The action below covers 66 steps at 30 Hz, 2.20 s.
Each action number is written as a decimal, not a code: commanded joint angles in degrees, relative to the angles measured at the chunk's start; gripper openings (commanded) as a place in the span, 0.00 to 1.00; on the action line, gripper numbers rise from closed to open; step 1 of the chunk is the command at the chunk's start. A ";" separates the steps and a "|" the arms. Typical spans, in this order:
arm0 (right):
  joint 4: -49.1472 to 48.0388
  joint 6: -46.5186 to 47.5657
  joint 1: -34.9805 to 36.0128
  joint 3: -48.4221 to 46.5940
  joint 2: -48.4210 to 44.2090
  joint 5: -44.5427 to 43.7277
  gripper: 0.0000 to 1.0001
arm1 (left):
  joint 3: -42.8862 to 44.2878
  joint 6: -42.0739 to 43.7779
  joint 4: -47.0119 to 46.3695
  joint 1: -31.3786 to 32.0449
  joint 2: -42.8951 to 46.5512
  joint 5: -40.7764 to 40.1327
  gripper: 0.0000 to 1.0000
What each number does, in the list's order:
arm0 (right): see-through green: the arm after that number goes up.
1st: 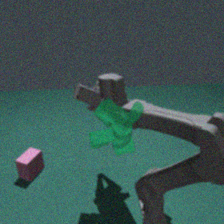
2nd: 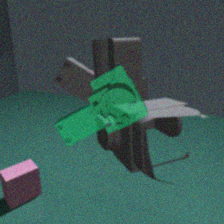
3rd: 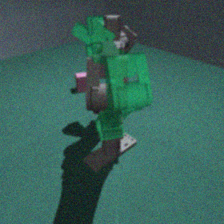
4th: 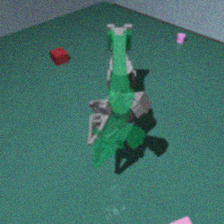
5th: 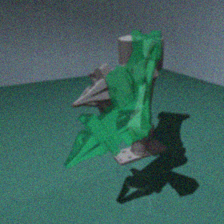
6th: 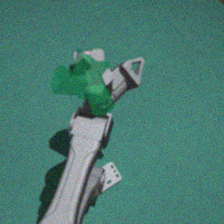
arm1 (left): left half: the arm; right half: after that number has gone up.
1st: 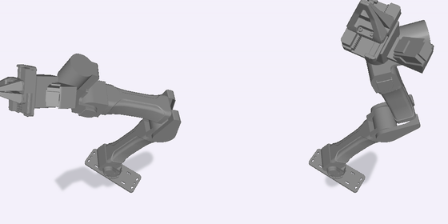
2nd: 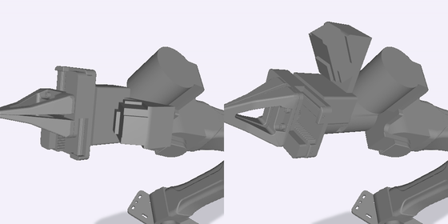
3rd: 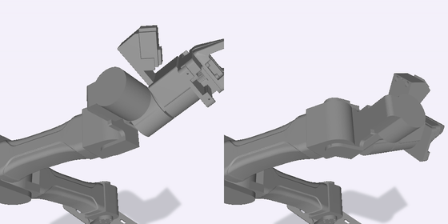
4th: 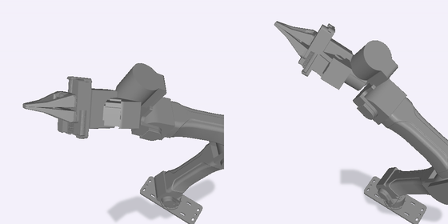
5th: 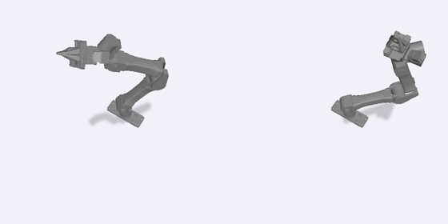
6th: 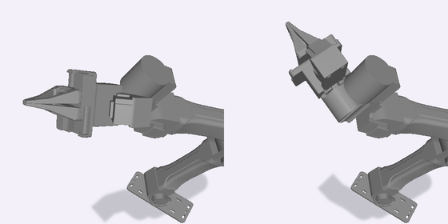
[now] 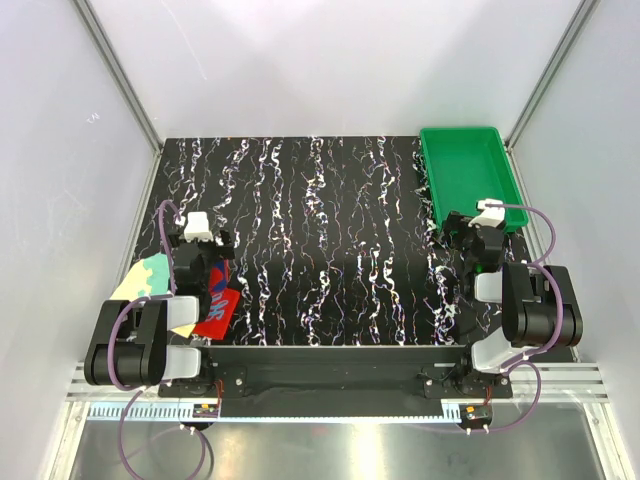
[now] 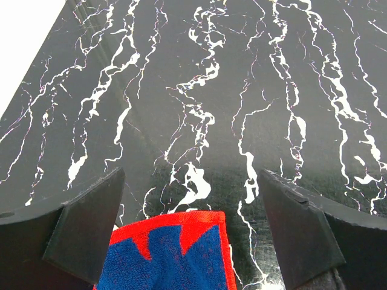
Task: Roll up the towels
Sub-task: Grab a towel with the left arm
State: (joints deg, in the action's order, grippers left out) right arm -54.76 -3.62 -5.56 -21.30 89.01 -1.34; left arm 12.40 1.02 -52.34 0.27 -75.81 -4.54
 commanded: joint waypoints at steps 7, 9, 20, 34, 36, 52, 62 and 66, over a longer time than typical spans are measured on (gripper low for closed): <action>-2.37 1.42 0.20 -1.46 -0.59 2.40 1.00 | 1.22 -0.75 -5.22 -1.86 1.79 -0.82 0.99; -2.36 1.16 0.20 -1.38 -0.51 1.61 1.00 | 4.35 -0.92 1.23 -0.54 6.26 -3.79 0.99; 35.45 -5.24 8.98 -10.07 -31.94 1.15 1.00 | 24.26 -36.72 60.40 -0.54 41.42 -13.98 0.99; 60.90 -31.63 11.01 -16.76 -45.68 18.92 1.00 | 23.72 -39.53 78.71 -0.71 25.56 -4.96 0.99; 63.46 -31.02 11.10 -16.76 -46.91 18.22 1.00 | 25.91 -38.81 77.74 -0.71 18.47 -4.00 0.99; 66.63 -28.46 11.54 -15.44 -43.93 21.82 1.00 | 33.12 -38.72 76.51 -0.54 -2.58 -10.67 0.64; 68.03 -28.11 11.54 -14.82 -44.45 22.00 1.00 | 34.00 -37.58 76.24 -0.54 -3.91 -8.65 0.04; 69.00 -28.29 11.54 -14.82 -45.94 21.91 1.00 | 33.04 -37.40 75.45 -0.54 -2.33 -7.95 0.00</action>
State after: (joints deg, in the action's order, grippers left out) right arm 13.65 -32.82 5.54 -35.24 44.77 19.27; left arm 44.23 -37.04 25.56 -0.34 -80.36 -13.32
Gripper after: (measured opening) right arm 0.994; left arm 0.009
